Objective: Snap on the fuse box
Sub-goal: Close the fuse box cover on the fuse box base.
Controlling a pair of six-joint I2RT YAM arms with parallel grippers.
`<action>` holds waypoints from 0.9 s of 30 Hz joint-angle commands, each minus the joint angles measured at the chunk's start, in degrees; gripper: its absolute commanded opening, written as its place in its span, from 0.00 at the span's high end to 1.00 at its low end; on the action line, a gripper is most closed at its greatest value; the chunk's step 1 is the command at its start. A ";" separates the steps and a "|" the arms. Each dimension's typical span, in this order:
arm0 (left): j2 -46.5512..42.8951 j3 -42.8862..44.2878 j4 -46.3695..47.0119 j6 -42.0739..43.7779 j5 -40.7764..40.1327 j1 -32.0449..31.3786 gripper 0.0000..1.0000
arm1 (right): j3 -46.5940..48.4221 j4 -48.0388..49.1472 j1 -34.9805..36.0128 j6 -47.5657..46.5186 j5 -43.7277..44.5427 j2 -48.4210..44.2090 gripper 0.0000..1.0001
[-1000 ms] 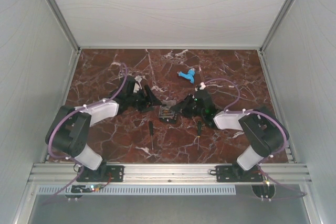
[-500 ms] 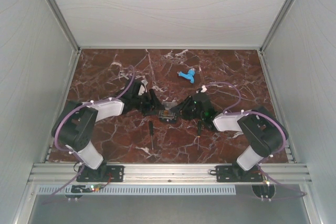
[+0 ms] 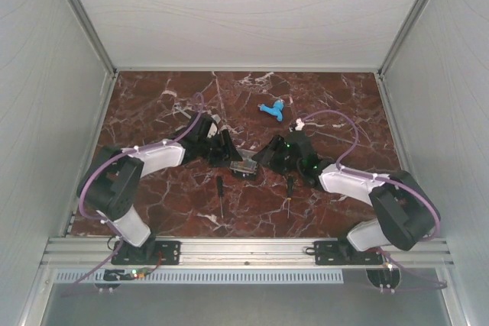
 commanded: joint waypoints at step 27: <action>-1.44 5.36 -7.46 9.67 -16.44 -11.38 0.48 | 1.99 12.22 -3.39 -5.16 -18.50 11.52 0.47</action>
